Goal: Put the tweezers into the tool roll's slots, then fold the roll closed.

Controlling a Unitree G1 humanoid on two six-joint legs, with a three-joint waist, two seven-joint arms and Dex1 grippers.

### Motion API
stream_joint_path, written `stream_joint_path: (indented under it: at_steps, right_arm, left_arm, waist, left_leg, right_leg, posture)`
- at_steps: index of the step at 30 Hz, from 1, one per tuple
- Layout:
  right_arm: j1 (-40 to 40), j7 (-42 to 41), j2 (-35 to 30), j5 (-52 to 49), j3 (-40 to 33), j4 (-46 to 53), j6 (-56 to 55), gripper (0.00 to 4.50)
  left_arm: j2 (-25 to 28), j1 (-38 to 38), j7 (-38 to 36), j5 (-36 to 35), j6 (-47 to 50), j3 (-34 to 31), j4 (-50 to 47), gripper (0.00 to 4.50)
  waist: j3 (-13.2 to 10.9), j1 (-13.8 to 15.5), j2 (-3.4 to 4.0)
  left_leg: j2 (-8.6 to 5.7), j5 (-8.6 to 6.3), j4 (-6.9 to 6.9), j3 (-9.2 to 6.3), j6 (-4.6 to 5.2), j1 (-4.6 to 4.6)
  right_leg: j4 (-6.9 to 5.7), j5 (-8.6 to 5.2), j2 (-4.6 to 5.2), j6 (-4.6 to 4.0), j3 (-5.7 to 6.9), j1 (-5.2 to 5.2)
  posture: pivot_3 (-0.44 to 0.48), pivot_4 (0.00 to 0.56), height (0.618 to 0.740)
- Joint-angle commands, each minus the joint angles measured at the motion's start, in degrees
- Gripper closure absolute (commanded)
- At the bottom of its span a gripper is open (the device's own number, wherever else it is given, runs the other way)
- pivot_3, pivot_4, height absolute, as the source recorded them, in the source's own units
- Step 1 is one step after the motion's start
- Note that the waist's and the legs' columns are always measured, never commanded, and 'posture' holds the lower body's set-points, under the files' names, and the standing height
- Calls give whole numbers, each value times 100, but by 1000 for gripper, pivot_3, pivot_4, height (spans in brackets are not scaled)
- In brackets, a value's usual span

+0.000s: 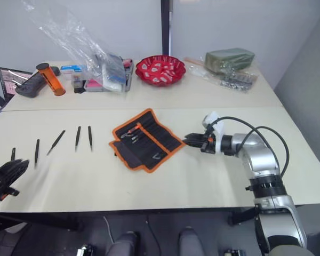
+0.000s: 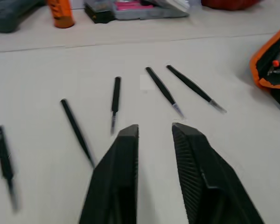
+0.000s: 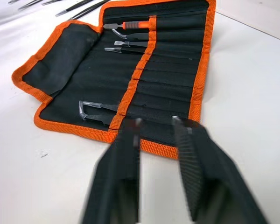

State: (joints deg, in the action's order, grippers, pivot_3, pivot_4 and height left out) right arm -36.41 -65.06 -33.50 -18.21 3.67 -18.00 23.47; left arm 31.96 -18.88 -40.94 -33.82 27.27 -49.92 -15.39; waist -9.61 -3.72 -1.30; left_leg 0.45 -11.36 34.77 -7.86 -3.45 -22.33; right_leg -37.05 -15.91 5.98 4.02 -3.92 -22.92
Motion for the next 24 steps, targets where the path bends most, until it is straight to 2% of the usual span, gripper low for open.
stream_joint_path:
  at_steps: [1, 6, 7, 10, 16, 24]
  right_arm:
    - [-273, -249, -92, -51, -190, -309, -325, 1958]
    - [-594, -662, -260, -27, -154, -787, -429, 260]
    - [-665, -760, -240, -72, -121, -787, -364, 13]
    - [-852, -1040, -96, -261, 9, -544, 19, 13]
    - [-1094, -1304, 403, -1067, 224, 800, 1316, 13]
    - [-1357, -1082, 1086, -1211, 584, 1506, 1504, 13]
  left_arm:
    - [-450, -563, 335, -17, -414, -528, -462, 1714]
    - [-1438, -1464, 612, -157, -1041, -1178, -378, 54]
    - [-1568, -1541, 666, -206, -1137, -1242, -325, 0]
    - [-1858, -1700, 891, -291, -1379, -1342, -240, 0]
    - [-2336, -2021, 1172, -382, -1906, -1393, -45, 0]
    - [-2592, -2245, 1326, -493, -2416, -1259, 11, 0]
  waist:
    - [-2, 8, -3]
    - [-5, 29, -8]
    - [-5, 30, -9]
    - [-6, 48, -11]
    - [-7, 78, -15]
    - [-5, 126, -27]
  left_leg:
    - [0, 0, 2, 1, 0, -1]
    - [1, -1, 3, 4, -1, 4]
    - [1, -1, 3, 5, -2, 4]
    - [5, -2, 3, 6, -2, 8]
    - [11, -8, 10, 7, -13, 8]
    - [37, -17, 19, 8, -28, 6]
  right_leg:
    - [3, 0, 0, -1, 0, 0]
    - [16, 0, 0, -1, 0, 13]
    - [22, 0, 0, -1, 0, 15]
    - [24, -2, -4, 1, 0, 21]
    - [31, -4, -8, 4, 1, 27]
    - [34, -6, -36, 0, 1, 25]
  posture:
    - [0, 150, 740]
    - [0, 150, 740]
    - [0, 150, 740]
    - [0, 150, 740]
    - [0, 150, 740]
    - [0, 150, 740]
